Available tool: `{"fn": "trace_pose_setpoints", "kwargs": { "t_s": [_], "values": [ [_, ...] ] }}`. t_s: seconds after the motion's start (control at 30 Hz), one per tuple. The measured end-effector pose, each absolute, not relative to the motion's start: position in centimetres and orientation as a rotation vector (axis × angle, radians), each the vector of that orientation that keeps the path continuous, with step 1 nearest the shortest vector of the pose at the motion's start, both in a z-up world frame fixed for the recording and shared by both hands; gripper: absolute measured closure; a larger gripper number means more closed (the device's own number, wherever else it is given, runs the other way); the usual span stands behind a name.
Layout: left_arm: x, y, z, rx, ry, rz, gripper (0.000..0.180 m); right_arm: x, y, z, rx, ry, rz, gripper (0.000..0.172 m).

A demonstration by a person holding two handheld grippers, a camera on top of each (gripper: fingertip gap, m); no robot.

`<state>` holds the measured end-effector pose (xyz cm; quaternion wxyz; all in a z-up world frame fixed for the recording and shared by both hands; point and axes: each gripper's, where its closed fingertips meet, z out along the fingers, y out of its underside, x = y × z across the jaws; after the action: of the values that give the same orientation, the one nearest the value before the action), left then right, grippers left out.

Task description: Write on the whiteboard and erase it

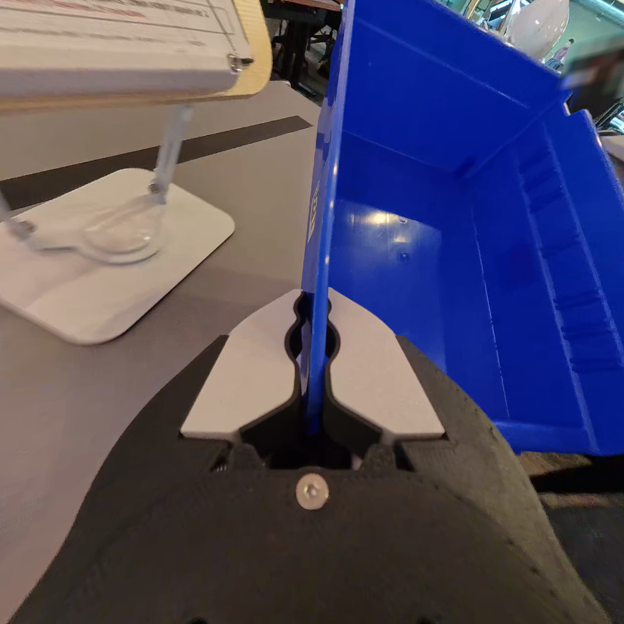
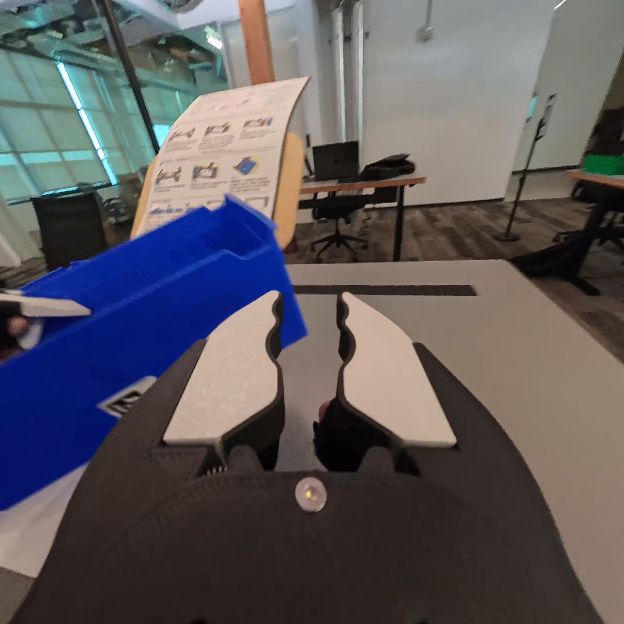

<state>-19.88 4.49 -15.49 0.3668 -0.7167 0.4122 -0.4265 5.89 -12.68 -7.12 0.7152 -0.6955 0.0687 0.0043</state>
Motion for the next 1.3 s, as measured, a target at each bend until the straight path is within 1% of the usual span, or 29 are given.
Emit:
{"fn": "trace_pose_setpoints", "kwargs": {
  "t_s": [0.13, 0.2, 0.23, 0.33, 0.37, 0.47, 0.53, 0.57, 0.6, 0.7, 0.77, 0.93, 1.07, 1.23, 1.3],
  "values": [
    [-10.5, 5.4, -17.8, -1.858, 1.027, -1.127, 0.174, 10.5, -16.9, -7.1, -1.466, 0.256, -0.109, 0.134],
    [-6.8, 6.1, -18.7, -1.888, 0.996, -1.156, 0.174, 10.4, -17.1, -8.8, -1.521, 0.263, -0.098, 0.123],
    [-5.2, 6.3, -19.0, -1.899, 0.984, -1.165, 0.174, 10.0, -17.0, -9.5, -1.54, 0.253, -0.101, 0.117],
    [-1.4, 6.7, -19.6, -1.904, 0.985, -1.131, 0.174, 9.0, -15.8, -11.5, -1.6, 0.268, -0.075, 0.106],
    [-0.4, 6.8, -19.9, -1.91, 0.987, -1.112, 0.174, 9.0, -15.2, -12.5, -1.653, 0.262, -0.098, 0.099],
    [2.1, 7.1, -20.8, -1.923, 0.985, -1.062, 0.173, 8.3, -12.9, -15.8, -1.796, 0.244, -0.042, 0.091],
    [3.3, 7.2, -21.4, -1.94, 0.976, -1.049, 0.173, 8.9, -11.8, -17.3, -1.869, 0.232, -0.1, 0.09],
    [3.7, 7.2, -21.7, -1.941, 0.973, -1.042, 0.173, 9.7, -11.4, -18.0, -1.901, 0.233, -0.153, 0.091],
    [4.2, 7.1, -22.0, -1.951, 0.971, -1.04, 0.172, 10.5, -11.0, -18.5, -1.931, 0.235, -0.182, 0.099],
    [5.2, 6.9, -23.3, -1.997, 0.959, -1.055, 0.169, 12.1, -9.8, -19.6, -1.992, 0.251, -0.196, 0.132],
    [5.6, 6.9, -24.0, -2.025, 0.937, -1.073, 0.163, 13.7, -9.3, -20.4, -2.017, 0.261, -0.243, 0.14],
    [6.8, 6.5, -23.9, -2.053, 0.898, -1.137, 0.144, 17.3, -7.5, -20.5, -2.044, 0.264, -0.27, 0.152],
    [8.6, 5.9, -23.3, -2.077, 0.822, -1.263, 0.127, 21.4, -5.8, -20.7, -2.129, 0.188, -0.312, 0.157],
    [11.5, 6.0, -22.6, -2.147, 0.553, -1.522, 0.122, 26.7, -3.1, -20.6, -2.191, 0.094, -0.28, 0.16],
    [12.7, 6.2, -22.5, -2.118, 0.517, -1.531, 0.119, 28.3, -1.9, -20.7, -2.206, 0.033, -0.261, 0.16]
  ]
}}
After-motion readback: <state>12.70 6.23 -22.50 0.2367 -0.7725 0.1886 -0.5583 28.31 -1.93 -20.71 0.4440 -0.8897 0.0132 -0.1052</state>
